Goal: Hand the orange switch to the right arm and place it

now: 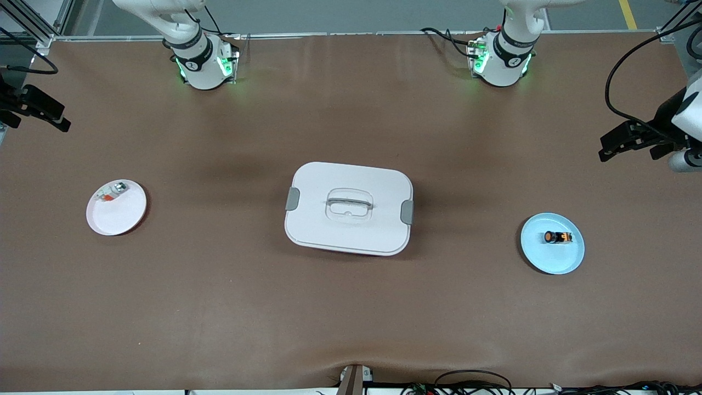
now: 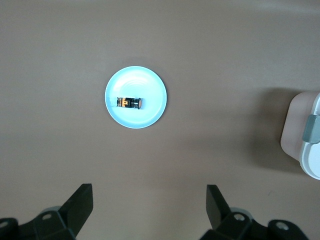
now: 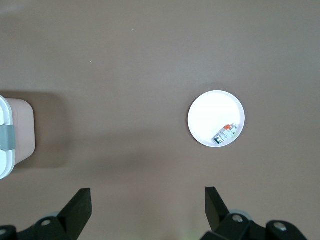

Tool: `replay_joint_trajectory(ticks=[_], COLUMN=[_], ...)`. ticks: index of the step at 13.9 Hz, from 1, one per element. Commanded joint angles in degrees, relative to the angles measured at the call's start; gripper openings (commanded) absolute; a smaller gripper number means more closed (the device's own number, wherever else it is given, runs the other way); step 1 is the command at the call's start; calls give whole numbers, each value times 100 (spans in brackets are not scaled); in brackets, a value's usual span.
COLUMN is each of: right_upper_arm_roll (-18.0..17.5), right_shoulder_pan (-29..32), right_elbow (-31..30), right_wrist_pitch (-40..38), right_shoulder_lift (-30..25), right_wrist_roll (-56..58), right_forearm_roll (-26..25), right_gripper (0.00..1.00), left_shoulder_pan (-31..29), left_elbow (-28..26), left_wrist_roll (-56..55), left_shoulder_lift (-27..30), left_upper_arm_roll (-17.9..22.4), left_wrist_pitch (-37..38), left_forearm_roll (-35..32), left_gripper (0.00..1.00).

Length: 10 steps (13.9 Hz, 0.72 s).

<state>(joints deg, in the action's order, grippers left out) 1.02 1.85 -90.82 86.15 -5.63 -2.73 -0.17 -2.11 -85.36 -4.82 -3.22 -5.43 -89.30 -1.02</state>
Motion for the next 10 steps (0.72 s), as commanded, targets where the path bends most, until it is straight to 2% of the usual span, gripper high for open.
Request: replay_joint_trajectory(ticks=[1, 10], right_upper_arm_roll=[-6, -6], right_shoulder_pan=[17, 17], right_elbow=[-138, -137], right_wrist_pitch=[24, 24], right_shoulder_lift=[-149, -149], right_wrist_roll=[27, 27], right_forearm_roll=[-36, -36], right_gripper=[100, 100], left_shoulder_pan=[0, -43], left_elbow=[116, 125], left_wrist_roll=[104, 104], left_shoulder_lift=[-30, -56], left_upper_arm_roll=[16, 33], left_wrist_pitch=[71, 62], left_forearm_roll=[41, 76], left_gripper=[100, 100])
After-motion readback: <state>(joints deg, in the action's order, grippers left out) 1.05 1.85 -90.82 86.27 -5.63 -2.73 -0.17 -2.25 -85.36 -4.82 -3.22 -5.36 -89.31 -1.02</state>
